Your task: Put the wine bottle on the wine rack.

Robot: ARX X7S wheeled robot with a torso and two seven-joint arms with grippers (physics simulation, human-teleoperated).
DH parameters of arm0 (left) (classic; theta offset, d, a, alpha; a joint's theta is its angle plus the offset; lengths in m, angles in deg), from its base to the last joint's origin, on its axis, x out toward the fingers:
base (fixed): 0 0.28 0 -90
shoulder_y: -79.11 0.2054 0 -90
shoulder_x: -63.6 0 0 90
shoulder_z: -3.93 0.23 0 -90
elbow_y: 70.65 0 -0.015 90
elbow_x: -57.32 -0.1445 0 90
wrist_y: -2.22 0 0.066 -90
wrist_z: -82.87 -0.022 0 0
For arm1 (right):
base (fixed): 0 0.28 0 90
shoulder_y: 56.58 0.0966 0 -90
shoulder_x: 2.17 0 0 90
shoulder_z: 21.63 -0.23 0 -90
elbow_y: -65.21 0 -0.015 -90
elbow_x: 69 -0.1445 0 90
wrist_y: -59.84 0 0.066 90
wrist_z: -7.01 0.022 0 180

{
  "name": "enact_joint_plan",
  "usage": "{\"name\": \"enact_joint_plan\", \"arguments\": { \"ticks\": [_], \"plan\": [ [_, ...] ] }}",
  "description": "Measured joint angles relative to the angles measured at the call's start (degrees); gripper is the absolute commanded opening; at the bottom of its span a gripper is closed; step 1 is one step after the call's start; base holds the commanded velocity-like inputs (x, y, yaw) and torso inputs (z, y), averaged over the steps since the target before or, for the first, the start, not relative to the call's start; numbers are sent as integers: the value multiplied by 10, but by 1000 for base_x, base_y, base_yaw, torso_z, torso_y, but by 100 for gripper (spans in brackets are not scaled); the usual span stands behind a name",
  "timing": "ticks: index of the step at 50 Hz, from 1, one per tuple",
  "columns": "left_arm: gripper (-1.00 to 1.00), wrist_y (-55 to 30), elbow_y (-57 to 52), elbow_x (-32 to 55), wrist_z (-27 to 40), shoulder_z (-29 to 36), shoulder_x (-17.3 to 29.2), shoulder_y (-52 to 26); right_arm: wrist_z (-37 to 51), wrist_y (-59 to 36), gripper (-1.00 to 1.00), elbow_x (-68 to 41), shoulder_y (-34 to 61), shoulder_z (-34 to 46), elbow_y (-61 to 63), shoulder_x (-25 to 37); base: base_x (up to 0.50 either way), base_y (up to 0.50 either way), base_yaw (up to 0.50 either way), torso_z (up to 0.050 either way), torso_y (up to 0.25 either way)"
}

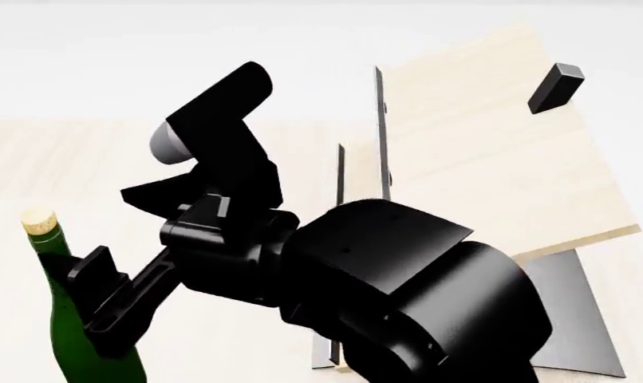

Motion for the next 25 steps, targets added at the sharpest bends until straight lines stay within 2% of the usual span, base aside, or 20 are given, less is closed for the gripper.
{"name": "enact_joint_plan", "arguments": {
  "ticks": [11, 25],
  "plan": [
    [100, 2, 3, 0, 2, 3, 1, -1, 10, 82, 100, 49, -22, 26, -34, -22, 0, 0, 0, 0, 0],
    [100, 4, 4, 0, 4, 6, 3, -1, 6, 136, 100, 74, -35, 65, -78, -44, 0, 0, 0, 0, 0]
  ]
}}
